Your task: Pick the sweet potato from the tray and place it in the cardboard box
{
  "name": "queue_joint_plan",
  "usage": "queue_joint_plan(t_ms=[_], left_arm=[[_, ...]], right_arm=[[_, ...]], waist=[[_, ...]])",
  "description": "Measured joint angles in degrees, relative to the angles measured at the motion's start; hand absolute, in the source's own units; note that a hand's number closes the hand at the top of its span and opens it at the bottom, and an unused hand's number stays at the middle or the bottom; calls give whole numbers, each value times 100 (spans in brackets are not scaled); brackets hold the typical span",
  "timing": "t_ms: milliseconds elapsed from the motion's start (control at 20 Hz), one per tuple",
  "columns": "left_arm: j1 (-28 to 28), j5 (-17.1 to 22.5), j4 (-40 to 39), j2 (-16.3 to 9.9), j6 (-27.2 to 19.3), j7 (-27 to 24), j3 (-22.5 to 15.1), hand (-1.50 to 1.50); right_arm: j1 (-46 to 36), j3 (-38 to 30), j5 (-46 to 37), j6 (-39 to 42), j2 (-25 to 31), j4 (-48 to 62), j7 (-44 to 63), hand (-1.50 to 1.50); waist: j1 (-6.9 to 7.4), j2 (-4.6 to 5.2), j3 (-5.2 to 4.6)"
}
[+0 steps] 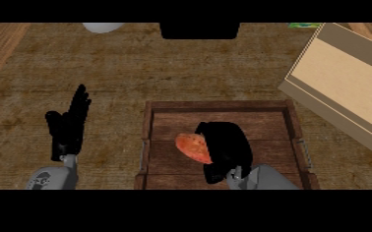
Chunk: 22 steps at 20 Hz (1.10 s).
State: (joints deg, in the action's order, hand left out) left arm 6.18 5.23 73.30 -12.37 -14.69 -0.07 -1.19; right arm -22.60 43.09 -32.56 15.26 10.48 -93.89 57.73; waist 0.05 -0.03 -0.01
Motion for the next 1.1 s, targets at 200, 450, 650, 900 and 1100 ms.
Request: queue_joint_plan(t_ms=[200, 450, 650, 900, 1100], left_arm=[[-76, -21, -12, -15, 109, -105, 86, 0], [-102, -108, 159, 14, 168, 80, 114, 0], [-166, -216, 276, 126, 83, 131, 78, 0], [-205, -227, 260, 139, 68, 114, 141, 0], [-128, -278, 205, 156, 76, 140, 170, 0]], right_arm=[[-140, -114, -447, 64, -214, 53, -140, 150], [-140, -344, -956, 133, -409, 261, -469, 150], [207, -528, -1209, 210, -164, -132, -508, 150], [1077, -946, -1390, 53, 678, -828, -601, 150], [1557, -1048, -1714, -14, 975, -1592, -560, 150]], waist=[[6, -5, 5], [8, -3, 3], [-8, -6, 2], [-66, -10, 2], [-62, -10, 2]])
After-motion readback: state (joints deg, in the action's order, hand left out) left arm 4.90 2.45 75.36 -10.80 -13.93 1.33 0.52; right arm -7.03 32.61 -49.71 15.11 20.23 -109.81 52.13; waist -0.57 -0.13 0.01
